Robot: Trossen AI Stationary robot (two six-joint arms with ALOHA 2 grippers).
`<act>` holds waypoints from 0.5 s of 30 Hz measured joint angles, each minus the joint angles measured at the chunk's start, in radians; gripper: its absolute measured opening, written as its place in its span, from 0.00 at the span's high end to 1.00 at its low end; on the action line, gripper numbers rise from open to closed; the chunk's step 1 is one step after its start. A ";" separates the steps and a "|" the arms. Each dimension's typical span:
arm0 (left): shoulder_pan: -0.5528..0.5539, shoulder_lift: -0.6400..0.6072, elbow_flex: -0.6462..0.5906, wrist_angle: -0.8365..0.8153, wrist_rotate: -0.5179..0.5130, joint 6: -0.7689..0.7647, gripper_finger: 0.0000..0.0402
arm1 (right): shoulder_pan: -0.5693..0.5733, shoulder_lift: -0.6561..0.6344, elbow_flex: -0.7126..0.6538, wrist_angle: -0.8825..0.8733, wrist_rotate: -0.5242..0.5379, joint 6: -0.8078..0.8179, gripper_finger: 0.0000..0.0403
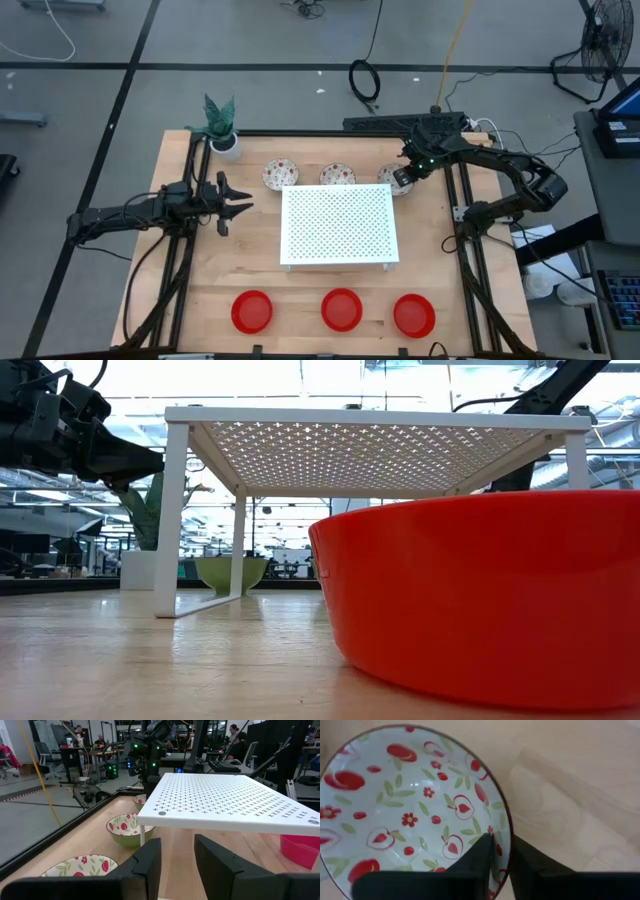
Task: Pick & Place Mini bowls
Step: Put the right white patterned bowl on the shelf
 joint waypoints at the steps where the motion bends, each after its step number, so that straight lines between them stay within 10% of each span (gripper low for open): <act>1: 0.000 0.000 0.000 0.000 0.000 0.000 0.70 | -0.001 -0.001 0.000 0.007 -0.002 -0.004 0.95; 15: 0.000 0.000 0.000 0.000 0.000 0.000 0.70 | -0.001 -0.128 -0.002 0.095 0.064 -0.025 0.99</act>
